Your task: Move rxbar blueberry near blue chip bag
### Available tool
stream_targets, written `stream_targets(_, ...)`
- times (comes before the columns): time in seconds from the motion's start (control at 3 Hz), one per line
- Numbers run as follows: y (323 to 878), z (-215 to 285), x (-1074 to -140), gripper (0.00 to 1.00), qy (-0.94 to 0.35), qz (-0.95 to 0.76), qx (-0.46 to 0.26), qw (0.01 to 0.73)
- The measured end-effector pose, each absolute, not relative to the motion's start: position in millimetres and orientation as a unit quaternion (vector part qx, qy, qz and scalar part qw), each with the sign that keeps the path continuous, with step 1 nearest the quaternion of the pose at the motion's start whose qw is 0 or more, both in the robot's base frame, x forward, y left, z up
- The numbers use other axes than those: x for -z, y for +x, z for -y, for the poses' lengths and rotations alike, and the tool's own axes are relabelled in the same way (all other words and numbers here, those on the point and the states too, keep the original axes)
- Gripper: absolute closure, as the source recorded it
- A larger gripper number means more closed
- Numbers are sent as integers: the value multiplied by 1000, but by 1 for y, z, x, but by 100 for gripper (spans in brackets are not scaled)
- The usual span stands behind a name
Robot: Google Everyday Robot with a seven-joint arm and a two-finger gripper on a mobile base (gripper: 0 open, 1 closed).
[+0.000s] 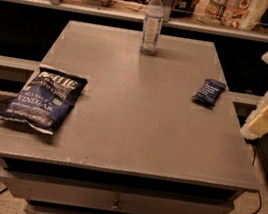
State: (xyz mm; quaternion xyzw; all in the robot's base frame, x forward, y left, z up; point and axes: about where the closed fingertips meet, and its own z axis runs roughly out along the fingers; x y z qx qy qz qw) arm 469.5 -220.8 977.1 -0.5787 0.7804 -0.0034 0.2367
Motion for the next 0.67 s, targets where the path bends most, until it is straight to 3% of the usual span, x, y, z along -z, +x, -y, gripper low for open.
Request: stream_targets(0.67, 506, 209, -968, 0, -577, -766, -43, 280)
